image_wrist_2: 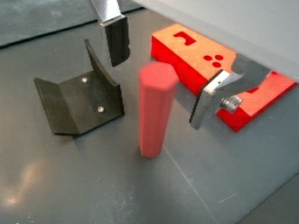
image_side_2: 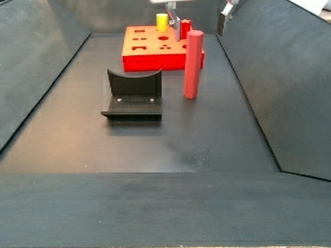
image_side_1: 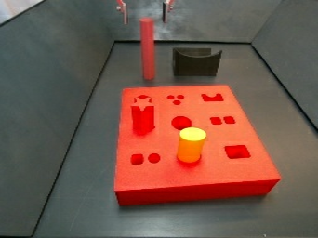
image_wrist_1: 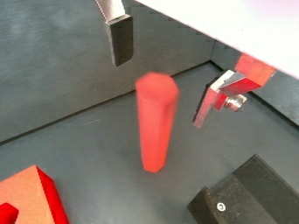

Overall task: Pick up the hexagon object. Move up. Move to above the board. Insert the hexagon object.
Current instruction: Pick up the hexagon object.

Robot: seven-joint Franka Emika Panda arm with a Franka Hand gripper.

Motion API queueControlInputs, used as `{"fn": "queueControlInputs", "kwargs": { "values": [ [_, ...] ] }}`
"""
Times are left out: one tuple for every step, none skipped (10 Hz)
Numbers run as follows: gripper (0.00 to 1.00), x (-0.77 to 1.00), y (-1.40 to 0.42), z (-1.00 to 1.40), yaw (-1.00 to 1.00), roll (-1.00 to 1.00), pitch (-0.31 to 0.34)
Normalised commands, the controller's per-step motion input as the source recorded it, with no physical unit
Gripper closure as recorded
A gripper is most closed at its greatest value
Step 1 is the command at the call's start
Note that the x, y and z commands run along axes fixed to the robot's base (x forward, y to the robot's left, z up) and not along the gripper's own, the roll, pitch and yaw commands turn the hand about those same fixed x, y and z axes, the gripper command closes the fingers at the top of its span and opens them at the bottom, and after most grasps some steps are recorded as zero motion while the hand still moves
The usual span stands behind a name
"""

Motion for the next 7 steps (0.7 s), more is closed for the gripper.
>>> {"fn": "queueControlInputs", "kwargs": {
  "values": [
    [0.0,0.0,-0.02,-0.43,0.03,-0.06,-0.076],
    [0.0,0.0,-0.02,-0.43,0.08,-0.03,-0.083],
    [0.0,0.0,0.0,-0.4,0.06,-0.02,-0.071],
    [0.0,0.0,0.0,-0.29,0.03,-0.03,-0.07],
    [0.0,0.0,0.0,-0.14,0.0,-0.06,-0.047],
    [0.0,0.0,0.0,0.0,0.0,0.0,0.0],
    [1.0,0.0,0.0,0.0,0.0,0.0,0.0]
  ]
}}
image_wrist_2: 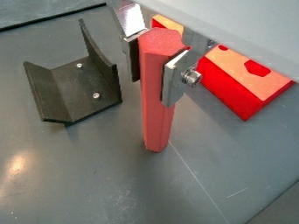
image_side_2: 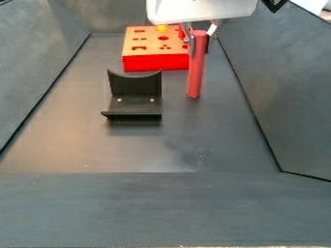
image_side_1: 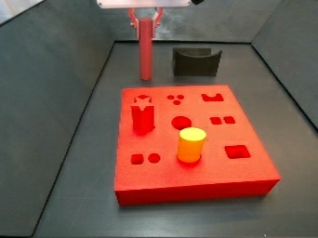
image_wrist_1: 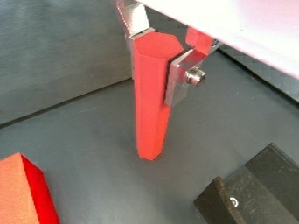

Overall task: Pick up the hexagon object. Move up. Move to above the board. Insert the hexagon object.
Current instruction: Pick up the hexagon object.

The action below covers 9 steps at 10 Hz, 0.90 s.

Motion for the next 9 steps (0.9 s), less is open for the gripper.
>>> {"fn": "queueControlInputs", "kwargs": {
  "values": [
    [1.0,0.0,0.0,0.0,0.0,0.0,0.0],
    [1.0,0.0,0.0,0.0,0.0,0.0,0.0],
    [1.0,0.0,0.0,0.0,0.0,0.0,0.0],
    [1.0,0.0,0.0,0.0,0.0,0.0,0.0],
    [1.0,0.0,0.0,0.0,0.0,0.0,0.0],
    [1.0,0.0,0.0,0.0,0.0,0.0,0.0],
    [1.0,0.0,0.0,0.0,0.0,0.0,0.0],
    [1.0,0.0,0.0,0.0,0.0,0.0,0.0],
    [1.0,0.0,0.0,0.0,0.0,0.0,0.0]
  ]
}}
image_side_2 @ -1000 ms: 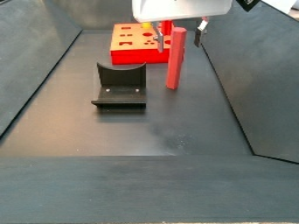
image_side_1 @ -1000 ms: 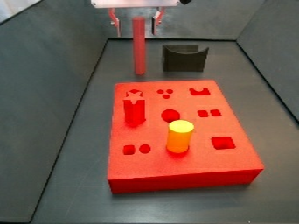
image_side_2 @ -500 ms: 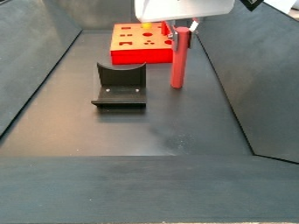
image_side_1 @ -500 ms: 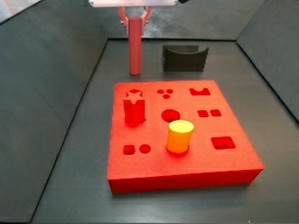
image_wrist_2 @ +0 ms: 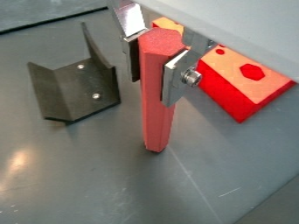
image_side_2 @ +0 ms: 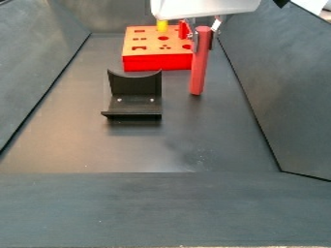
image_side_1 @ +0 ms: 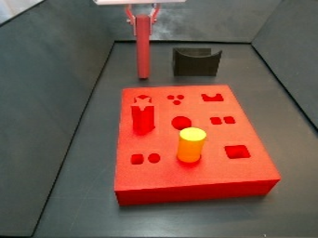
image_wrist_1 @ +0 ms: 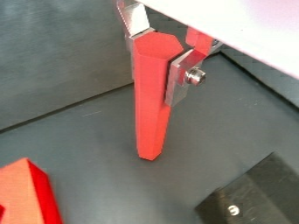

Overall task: Pick up the hexagon object. Move up. Move to above the board. Insert the hexagon object.
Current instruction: Pick up the hexagon object, then move up, then move to above the board.

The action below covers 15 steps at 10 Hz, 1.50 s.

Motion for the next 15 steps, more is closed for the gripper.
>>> {"fn": "queueControlInputs", "kwargs": {
  "values": [
    [1.0,0.0,0.0,0.0,0.0,0.0,0.0],
    [1.0,0.0,0.0,0.83,0.0,0.0,0.0],
    [1.0,0.06,0.09,0.88,0.05,0.0,-0.032],
    [1.0,0.04,0.08,0.81,0.05,0.0,-0.005],
    [1.0,0.02,0.03,0.57,0.02,0.01,0.04],
    [1.0,0.02,0.02,0.4,0.01,0.01,0.063],
    [1.0,0.02,0.02,0.23,0.0,0.02,0.08],
    [1.0,0.06,0.27,1.0,-0.27,0.29,0.119],
    [1.0,0.06,0.28,1.0,-0.25,0.27,0.129],
    [1.0,0.05,0.25,1.0,-0.18,0.19,0.12],
    [1.0,0.05,0.23,1.0,-0.13,0.13,0.103],
    [1.0,0.04,0.23,1.0,-0.1,0.09,0.096],
    [1.0,0.05,0.21,1.0,-0.06,0.05,0.09],
    [1.0,0.05,0.19,1.0,-0.04,0.03,0.089],
    [1.0,0.04,0.17,1.0,-0.03,0.01,0.087]
  ]
}}
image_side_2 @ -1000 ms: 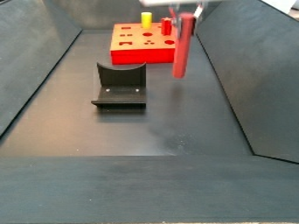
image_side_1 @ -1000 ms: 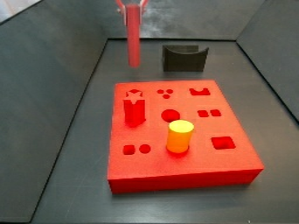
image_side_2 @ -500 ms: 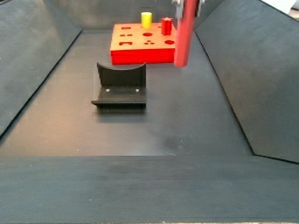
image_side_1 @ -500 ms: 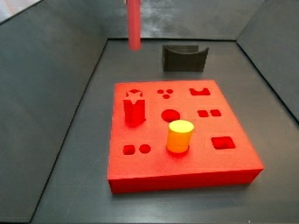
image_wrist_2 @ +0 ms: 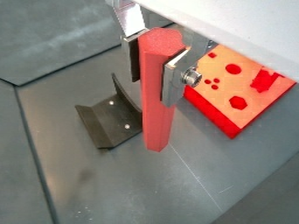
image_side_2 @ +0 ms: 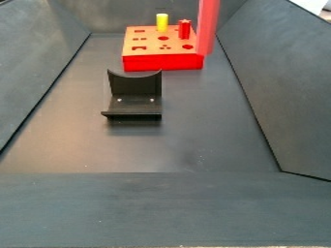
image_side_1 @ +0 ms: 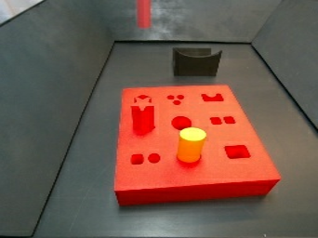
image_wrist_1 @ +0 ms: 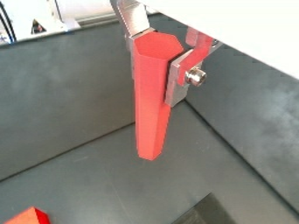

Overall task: Pick up the hexagon object. Move up. Move to above the board. Insert the hexagon object.
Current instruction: Move to above the board.

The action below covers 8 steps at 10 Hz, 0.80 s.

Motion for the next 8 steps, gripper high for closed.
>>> {"fn": "queueControlInputs", "kwargs": {
  "values": [
    [1.0,0.04,0.16,1.0,-0.03,0.01,0.086],
    [1.0,0.04,0.15,1.0,-0.02,0.01,0.089],
    [1.0,0.04,0.12,0.94,-0.02,0.01,0.089],
    [1.0,0.03,0.08,0.71,-0.02,0.01,0.084],
    [1.0,0.02,0.05,0.49,-0.02,0.0,0.085],
    [1.0,0.01,0.04,0.33,-0.02,0.0,0.085],
    [1.0,0.02,0.03,0.22,-0.03,0.0,0.085],
    [1.0,0.13,-1.0,-0.06,-1.0,-0.21,0.152]
  ]
}}
